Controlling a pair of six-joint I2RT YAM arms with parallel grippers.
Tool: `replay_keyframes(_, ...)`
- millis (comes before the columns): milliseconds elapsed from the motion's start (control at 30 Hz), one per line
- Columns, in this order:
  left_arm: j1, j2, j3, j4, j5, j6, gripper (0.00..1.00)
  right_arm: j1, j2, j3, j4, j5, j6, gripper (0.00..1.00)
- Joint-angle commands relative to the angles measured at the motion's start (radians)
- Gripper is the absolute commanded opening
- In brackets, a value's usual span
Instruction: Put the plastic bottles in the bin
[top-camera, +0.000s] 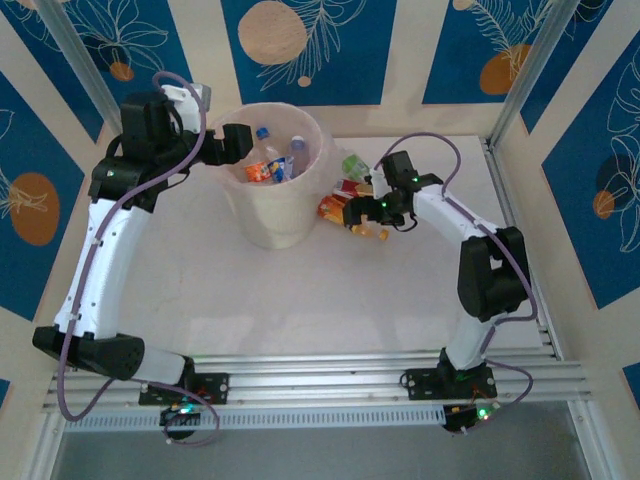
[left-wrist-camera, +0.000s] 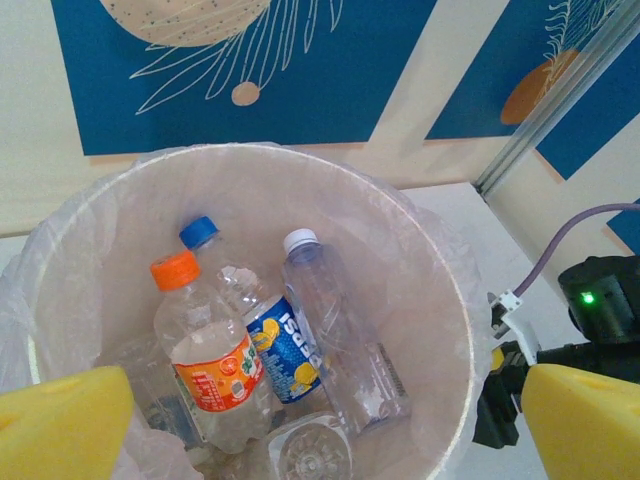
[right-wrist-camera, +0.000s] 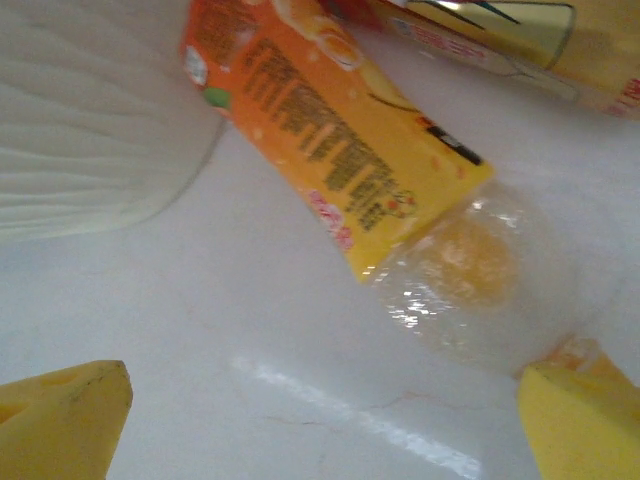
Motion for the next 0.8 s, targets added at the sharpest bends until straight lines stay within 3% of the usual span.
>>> replay_keyframes(0,0.007,-0.028,-0.011,0.03,0.005,-0.017,0.99,-0.002,0.074,0.045,-0.034,0.076,-0.042,0.99)
replay_keyframes(500,0.008,-0.022,-0.011,0.03,0.005,-0.019,0.99,0.033,0.206,0.117,-0.013,0.038,-0.079,1.0)
replay_keyframes(767,0.008,-0.022,-0.013,0.03,0.002,-0.02,0.99,0.066,0.243,0.128,0.016,0.017,-0.07,0.94)
